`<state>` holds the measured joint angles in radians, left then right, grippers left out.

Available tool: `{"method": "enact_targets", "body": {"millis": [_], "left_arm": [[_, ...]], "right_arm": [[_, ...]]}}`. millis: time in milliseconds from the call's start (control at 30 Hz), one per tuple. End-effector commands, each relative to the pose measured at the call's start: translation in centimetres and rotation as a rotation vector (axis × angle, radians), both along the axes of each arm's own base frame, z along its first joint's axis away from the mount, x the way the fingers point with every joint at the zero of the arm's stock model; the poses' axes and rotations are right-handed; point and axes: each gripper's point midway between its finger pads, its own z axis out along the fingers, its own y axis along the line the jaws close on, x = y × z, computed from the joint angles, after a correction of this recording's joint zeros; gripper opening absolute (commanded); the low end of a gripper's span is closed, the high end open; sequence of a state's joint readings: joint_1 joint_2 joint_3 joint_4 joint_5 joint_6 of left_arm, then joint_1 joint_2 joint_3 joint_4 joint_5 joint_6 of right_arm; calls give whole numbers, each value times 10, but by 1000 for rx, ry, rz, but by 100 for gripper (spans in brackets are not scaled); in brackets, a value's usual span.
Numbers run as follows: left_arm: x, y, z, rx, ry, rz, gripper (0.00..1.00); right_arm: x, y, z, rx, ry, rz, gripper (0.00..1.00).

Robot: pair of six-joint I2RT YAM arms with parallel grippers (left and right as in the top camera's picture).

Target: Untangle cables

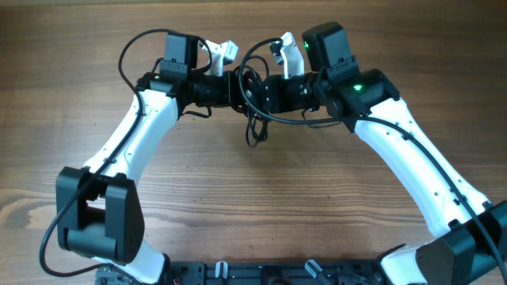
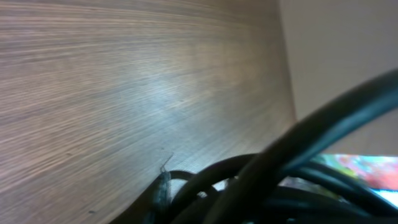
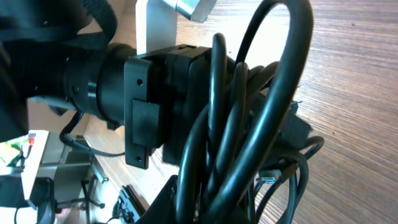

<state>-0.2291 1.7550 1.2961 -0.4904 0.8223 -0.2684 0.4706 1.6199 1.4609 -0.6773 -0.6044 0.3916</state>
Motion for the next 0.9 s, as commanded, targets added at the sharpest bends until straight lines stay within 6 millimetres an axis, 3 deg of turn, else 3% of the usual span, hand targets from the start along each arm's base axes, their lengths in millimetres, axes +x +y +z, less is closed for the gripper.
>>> {"method": "enact_targets", "body": {"millis": [0, 100, 233, 300, 333, 367, 433, 533, 700, 867], "left_arm": [[22, 22, -21, 113, 77, 203, 17], [22, 22, -21, 104, 101, 224, 5], [22, 22, -21, 82, 161, 273, 4], [24, 26, -20, 54, 219, 323, 4], [25, 28, -20, 39, 251, 353, 4], [25, 30, -18, 19, 276, 368, 4], [26, 34, -12, -42, 327, 385, 4], [30, 45, 1, -147, 388, 397, 4], [35, 65, 25, -337, 529, 425, 4], [38, 83, 31, -468, 827, 589, 4]], "right_arm": [[6, -11, -14, -78, 38, -100, 6], [19, -44, -35, -231, 70, -302, 6], [24, -76, -48, -374, 71, -444, 6], [24, -86, -52, -422, 65, -472, 12], [23, -88, -53, -434, 65, -477, 20], [22, -90, -54, -444, 67, -476, 39], [20, -91, -55, -468, 55, -444, 66], [17, -81, -52, -445, 26, -348, 81], [15, -52, -23, -318, -30, -200, 82], [8, -17, 10, -152, -140, 8, 82]]}}
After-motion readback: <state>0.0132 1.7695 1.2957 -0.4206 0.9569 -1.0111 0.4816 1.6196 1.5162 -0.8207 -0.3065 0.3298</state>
